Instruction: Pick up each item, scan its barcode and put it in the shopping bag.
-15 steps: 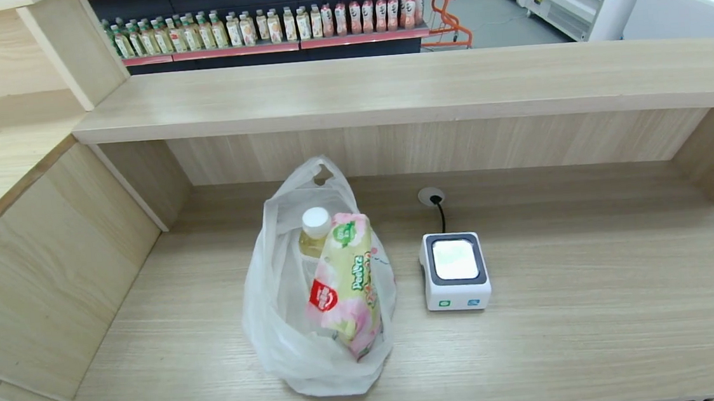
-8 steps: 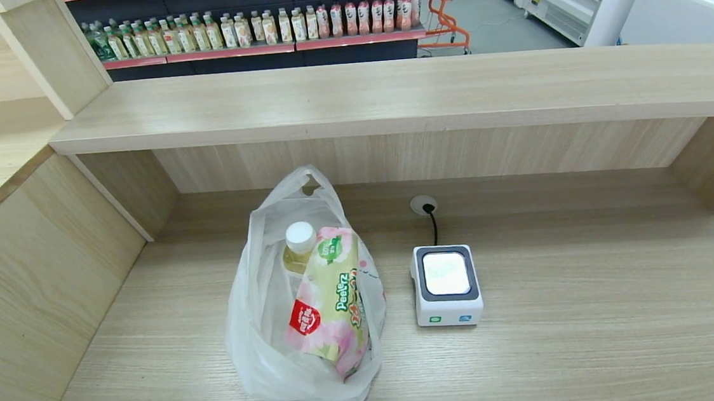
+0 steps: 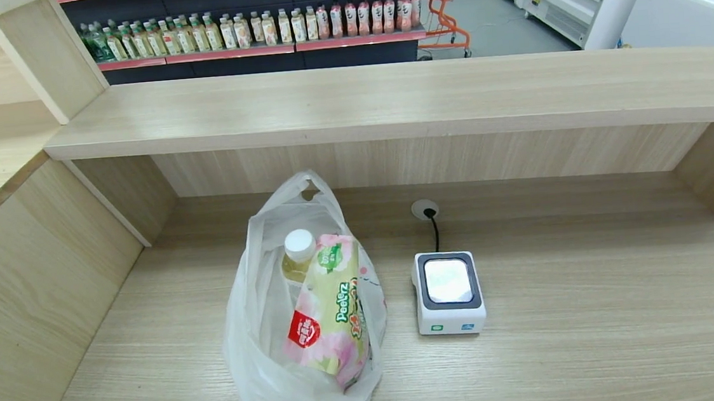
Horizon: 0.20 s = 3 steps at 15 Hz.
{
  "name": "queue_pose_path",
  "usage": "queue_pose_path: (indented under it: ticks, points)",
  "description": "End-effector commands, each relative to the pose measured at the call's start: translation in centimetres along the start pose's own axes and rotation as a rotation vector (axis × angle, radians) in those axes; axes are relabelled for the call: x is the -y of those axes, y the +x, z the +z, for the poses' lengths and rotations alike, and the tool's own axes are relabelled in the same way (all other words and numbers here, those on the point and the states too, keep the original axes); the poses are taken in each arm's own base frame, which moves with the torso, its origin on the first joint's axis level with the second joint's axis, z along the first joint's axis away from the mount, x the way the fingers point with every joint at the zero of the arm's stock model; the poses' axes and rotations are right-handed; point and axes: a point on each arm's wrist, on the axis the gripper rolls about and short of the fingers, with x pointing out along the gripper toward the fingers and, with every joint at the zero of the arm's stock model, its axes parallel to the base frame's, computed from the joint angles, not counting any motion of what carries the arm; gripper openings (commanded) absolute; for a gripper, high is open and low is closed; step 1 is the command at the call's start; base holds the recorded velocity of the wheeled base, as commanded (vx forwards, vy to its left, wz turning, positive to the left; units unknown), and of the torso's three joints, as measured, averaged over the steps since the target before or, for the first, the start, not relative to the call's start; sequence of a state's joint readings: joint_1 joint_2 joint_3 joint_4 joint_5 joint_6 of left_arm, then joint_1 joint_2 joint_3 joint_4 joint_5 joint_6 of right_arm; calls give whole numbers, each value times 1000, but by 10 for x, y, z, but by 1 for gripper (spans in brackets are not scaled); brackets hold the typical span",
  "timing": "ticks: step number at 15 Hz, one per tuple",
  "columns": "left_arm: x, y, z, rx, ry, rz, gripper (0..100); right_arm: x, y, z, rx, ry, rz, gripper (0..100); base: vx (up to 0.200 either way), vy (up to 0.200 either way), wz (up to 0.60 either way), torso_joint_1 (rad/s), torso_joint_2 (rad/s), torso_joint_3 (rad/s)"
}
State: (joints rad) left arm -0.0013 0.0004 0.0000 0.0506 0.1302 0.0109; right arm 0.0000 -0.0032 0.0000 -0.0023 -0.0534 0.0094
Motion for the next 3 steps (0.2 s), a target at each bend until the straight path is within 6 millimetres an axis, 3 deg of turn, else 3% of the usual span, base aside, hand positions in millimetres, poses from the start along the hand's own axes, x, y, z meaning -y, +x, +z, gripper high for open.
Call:
queue_pose_path:
  ticks: [1, 3]
  points:
    - [0, 0, 0, 0, 0, 1, 100, 0, 0, 0, -2, 0, 0, 0, 0, 0, 0, 0, 0, 0]
    - [0, 0, 0, 0, 0, 0, 100, 0, 0, 0, -2, 3, 0, 0, 0, 0, 0, 0, 0, 0]
